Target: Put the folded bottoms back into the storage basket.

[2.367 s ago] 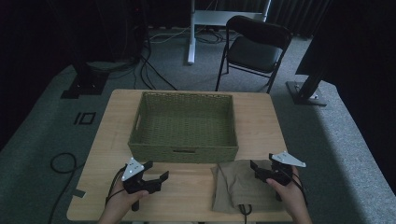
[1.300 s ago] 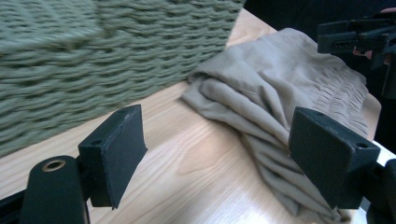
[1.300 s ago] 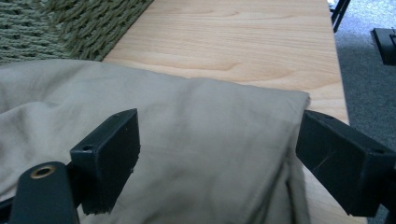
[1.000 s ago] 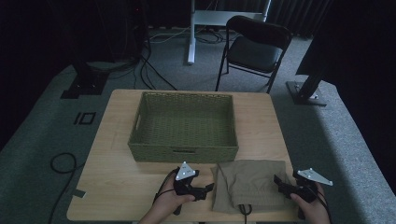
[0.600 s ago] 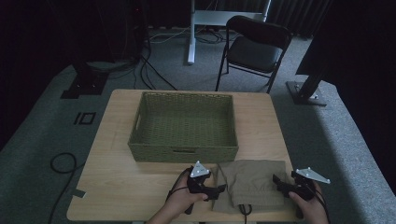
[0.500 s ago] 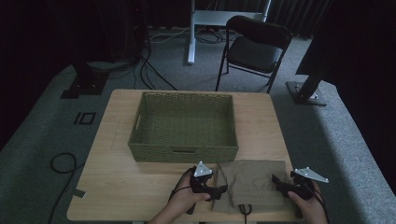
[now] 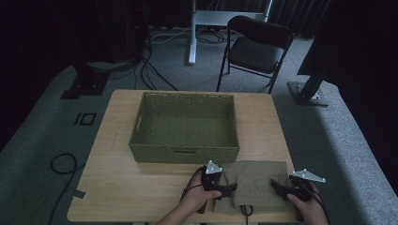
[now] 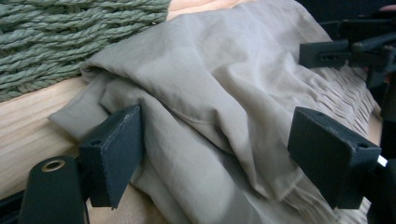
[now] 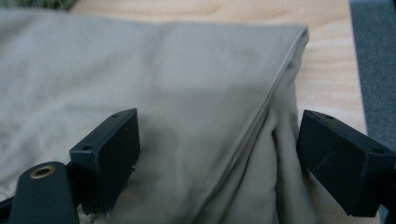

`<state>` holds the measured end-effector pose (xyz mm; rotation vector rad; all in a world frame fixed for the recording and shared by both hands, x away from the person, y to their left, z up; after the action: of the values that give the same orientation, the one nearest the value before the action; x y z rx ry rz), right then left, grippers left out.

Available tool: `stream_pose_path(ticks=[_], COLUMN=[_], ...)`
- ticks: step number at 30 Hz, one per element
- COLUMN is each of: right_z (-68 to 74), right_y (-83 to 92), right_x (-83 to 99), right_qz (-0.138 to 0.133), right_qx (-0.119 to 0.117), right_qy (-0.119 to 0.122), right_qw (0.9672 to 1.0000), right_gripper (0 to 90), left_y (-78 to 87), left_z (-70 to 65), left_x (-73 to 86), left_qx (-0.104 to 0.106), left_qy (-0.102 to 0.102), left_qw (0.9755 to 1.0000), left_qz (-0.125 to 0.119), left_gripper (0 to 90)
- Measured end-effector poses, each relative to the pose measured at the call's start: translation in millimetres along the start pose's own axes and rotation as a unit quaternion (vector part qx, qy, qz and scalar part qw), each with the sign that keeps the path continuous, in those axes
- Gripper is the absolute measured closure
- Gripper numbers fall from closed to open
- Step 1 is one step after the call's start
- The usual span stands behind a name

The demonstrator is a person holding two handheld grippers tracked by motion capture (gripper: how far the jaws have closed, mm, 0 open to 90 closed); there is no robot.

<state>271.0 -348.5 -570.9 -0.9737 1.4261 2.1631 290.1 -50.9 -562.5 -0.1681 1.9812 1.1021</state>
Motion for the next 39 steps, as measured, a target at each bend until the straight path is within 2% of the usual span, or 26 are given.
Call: stream_pose_path(ticks=[7, 9, 11, 15, 17, 22, 23, 24, 26, 27, 29, 30, 31, 32, 34, 36, 38, 39], right_z=[-0.5, 0.3, 1.0, 5.4, 6.5, 15.3, 15.3, 16.2, 18.5, 19.6, 22.0, 23.3, 23.3, 24.2, 28.4, 29.5, 30.0, 28.7], right_y=[-1.2, -1.6, -1.8, -1.1, -1.1, -0.7, -0.7, -1.0, -1.3, -1.6, -1.6, -1.4, -1.4, -1.3, -1.4, -1.5, -1.1, -0.2], right_x=[-0.4, -0.4, -0.7, -1.3, -1.4, -3.1, -3.1, -3.4, -4.4, -4.6, -4.3, -3.7, -3.7, -3.4, -3.7, -3.8, -4.3, -4.3], right_qz=[0.004, 0.006, 0.008, 0.012, 0.013, 0.024, 0.024, 0.028, 0.033, 0.034, 0.035, 0.033, 0.033, 0.033, 0.036, 0.036, 0.036, 0.031], right_qx=[0.004, 0.002, 0.001, -0.001, -0.001, -0.017, -0.017, -0.015, -0.019, -0.021, -0.023, -0.025, -0.025, -0.023, -0.012, -0.010, -0.008, -0.011], right_qy=[0.005, 0.011, 0.014, 0.017, 0.018, 0.020, 0.020, 0.026, 0.022, 0.022, 0.020, 0.023, 0.023, 0.029, 0.045, 0.048, 0.046, 0.037], right_qw=[1.0000, 0.9999, 0.9999, 0.9998, 0.9998, 0.9994, 0.9994, 0.9992, 0.9990, 0.9990, 0.9989, 0.9989, 0.9989, 0.9988, 0.9983, 0.9981, 0.9982, 0.9988], right_gripper=[12.3, 13.6, 14.8, 24.7, 27.0, 49.2, 49.2, 50.6, 57.1, 60.6, 64.5, 68.0, 68.0, 69.7, 74.1, 75.3, 77.6, 79.1], left_y=[-4.8, -5.7, -6.9, -10.5, -12.7, -18.4, -19.3, -20.4, -22.5, -23.6, -25.6, -27.4, -27.4, -27.9, -28.0, -27.6, -26.5, -25.9], left_z=[-1.1, -1.6, -1.7, -3.8, -6.2, -14.3, -15.4, -17.0, -20.1, -21.5, -23.5, -25.2, -25.2, -26.4, -28.6, -30.4, -30.0, -29.2], left_x=[0.1, 0.6, 0.8, 2.0, 1.8, -0.7, -1.1, -1.6, -2.4, -2.8, -4.2, -5.3, -5.3, -5.9, -5.8, -5.7, -5.9, -5.9], left_qx=[-0.021, -0.024, -0.025, -0.032, -0.040, -0.044, -0.042, -0.041, -0.040, -0.038, -0.043, -0.046, -0.046, -0.050, -0.056, -0.059, -0.055, -0.052], left_qy=[0.000, -0.004, 0.001, 0.004, -0.003, -0.027, -0.031, -0.030, -0.041, -0.047, -0.065, -0.075, -0.075, -0.085, -0.096, -0.114, -0.111, -0.111], left_qw=[0.9998, 0.9997, 0.9997, 0.9994, 0.9990, 0.9986, 0.9986, 0.9987, 0.9983, 0.9981, 0.9970, 0.9961, 0.9961, 0.9951, 0.9937, 0.9917, 0.9921, 0.9923], left_qz=[0.001, 0.001, -0.001, -0.015, -0.018, -0.011, -0.010, -0.011, -0.009, -0.006, -0.004, -0.003, -0.003, -0.005, -0.009, -0.013, -0.017, -0.018], left_gripper=[18.3, 18.3, 18.2, 18.2, 18.3, 20.3, 20.3, 24.0, 38.3, 45.7, 53.8, 61.4, 64.2, 64.2, 71.8, 73.7, 77.6, 79.0])
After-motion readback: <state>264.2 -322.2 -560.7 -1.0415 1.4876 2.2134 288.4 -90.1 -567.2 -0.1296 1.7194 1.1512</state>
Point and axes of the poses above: each handheld gripper's, and its own axes: y roughly backward along the jaws, x roughly out of its underside, z roughly to its left, the point moved 3 cm from there along -y, roughly forward along the jaws, and after that the axes turned 10 degrees about -x, right-handed, at the moved point
